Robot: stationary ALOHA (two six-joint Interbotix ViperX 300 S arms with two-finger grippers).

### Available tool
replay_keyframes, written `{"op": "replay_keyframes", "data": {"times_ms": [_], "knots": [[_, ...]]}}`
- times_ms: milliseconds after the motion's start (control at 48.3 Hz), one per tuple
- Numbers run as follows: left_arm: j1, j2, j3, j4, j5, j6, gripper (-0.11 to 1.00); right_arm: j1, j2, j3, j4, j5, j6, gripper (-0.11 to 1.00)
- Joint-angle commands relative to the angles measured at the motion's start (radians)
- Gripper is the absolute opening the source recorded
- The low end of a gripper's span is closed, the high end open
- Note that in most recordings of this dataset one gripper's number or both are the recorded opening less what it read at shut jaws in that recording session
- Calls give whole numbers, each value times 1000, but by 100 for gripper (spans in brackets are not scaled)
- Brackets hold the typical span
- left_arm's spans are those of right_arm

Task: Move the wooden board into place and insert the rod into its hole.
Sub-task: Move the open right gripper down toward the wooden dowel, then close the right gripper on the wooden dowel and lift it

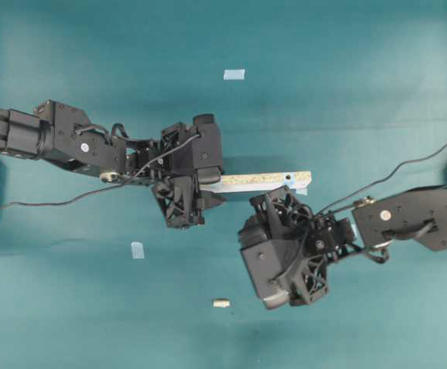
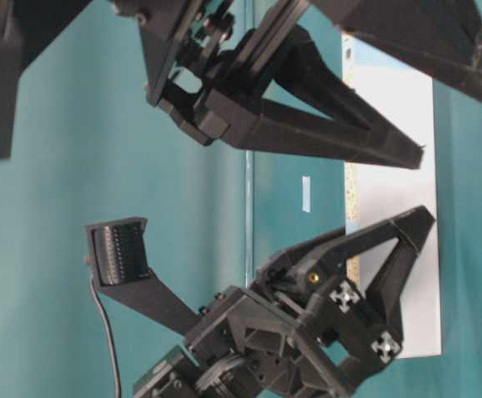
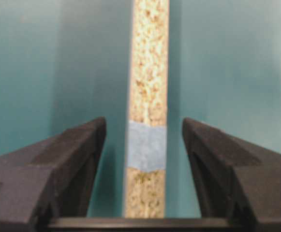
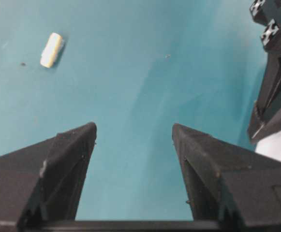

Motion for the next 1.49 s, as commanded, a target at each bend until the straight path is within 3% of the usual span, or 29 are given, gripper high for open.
{"op": "replay_keyframes", "data": {"times_ms": [0, 186, 290, 393, 849, 1180, 1470], "knots": [[-3, -41, -2, -2, -2, -6, 62, 15, 5, -71, 8, 83, 49, 74], [-3, -38, -2, -2, -2, -6, 62, 60, 89, -224, 5, 273, 201, 74], [-3, -38, 2, -2, -2, -6, 62, 63, 133, -298, 3, 382, 253, 74], [-3, -40, 9, -2, -2, -6, 62, 66, 183, -364, 5, 416, 287, 74], [-5, -55, 29, -2, -2, -6, 62, 75, 313, -548, 17, 514, 377, 74], [-5, -57, 38, -2, -2, -6, 62, 77, 341, -569, 83, 509, 419, 74], [-5, -55, 40, -2, -8, -8, 62, 80, 370, -569, 89, 485, 419, 74]]}}
